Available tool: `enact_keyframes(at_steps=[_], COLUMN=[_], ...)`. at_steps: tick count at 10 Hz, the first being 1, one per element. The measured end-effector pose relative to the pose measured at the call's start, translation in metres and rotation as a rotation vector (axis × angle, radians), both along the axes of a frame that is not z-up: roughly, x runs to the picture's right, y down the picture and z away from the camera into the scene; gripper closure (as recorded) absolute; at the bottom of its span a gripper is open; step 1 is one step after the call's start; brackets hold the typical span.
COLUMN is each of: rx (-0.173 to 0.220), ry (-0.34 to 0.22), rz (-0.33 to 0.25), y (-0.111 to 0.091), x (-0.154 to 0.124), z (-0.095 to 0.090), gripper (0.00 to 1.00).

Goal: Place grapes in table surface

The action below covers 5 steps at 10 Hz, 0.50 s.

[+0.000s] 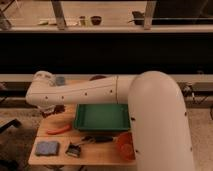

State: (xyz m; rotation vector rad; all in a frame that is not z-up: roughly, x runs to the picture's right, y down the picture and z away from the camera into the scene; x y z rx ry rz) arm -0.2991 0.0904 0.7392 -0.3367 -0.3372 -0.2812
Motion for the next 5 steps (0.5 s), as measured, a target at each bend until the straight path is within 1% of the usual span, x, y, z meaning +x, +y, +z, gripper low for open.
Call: enact_keyframes(at_steps=[3,5], rx=[0.012,0.022], ry=[-0.008,-0.012], rz=[-0.015,-0.03], y=[0.001,-0.007], x=[0.001,0.001], z=[0.018,0.029], gripper=[0.98,0.98])
